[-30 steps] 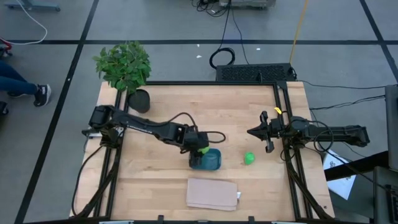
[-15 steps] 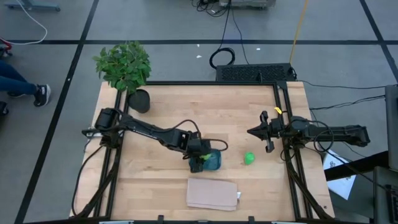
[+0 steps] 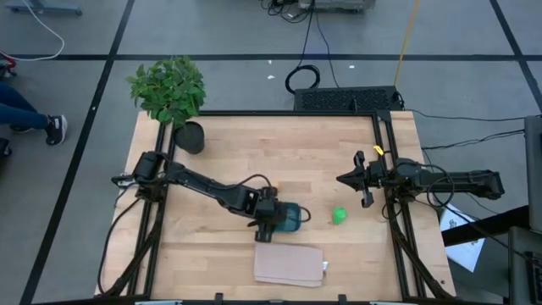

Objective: Pick and placing Produce into tupperware
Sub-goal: Put the green melon into the blue bin, then put the green pear into the blue bin

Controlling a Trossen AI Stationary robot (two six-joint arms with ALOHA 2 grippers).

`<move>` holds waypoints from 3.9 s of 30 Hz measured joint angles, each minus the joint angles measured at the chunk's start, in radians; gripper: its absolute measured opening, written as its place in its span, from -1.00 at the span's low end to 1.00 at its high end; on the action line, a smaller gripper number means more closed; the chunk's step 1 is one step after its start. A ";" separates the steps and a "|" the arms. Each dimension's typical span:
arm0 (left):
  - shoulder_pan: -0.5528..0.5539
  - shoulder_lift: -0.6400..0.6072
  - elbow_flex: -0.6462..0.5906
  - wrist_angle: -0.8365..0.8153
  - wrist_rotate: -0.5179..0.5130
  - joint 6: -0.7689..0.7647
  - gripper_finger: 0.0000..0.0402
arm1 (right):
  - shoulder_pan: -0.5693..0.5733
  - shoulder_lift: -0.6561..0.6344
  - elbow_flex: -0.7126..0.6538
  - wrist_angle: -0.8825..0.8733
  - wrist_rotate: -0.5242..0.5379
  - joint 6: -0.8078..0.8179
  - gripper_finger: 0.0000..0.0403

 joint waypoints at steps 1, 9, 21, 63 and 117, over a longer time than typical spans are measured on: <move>-0.007 0.000 0.000 0.000 -0.001 0.026 0.14 | 0.000 0.000 0.000 0.000 0.000 0.000 -1.00; -0.007 0.000 0.000 0.042 -0.020 0.023 0.14 | 0.000 0.000 0.000 0.000 0.000 0.000 -1.00; 0.007 0.053 0.000 0.046 0.008 0.006 0.14 | 0.000 0.003 0.000 -0.001 0.000 0.000 -1.00; 0.028 0.052 0.000 0.006 0.071 -0.029 0.14 | 0.000 0.016 0.000 0.007 0.000 0.000 -1.00; 0.047 0.043 0.000 0.007 0.113 0.059 0.41 | 0.000 0.021 0.000 0.007 0.000 0.000 -1.00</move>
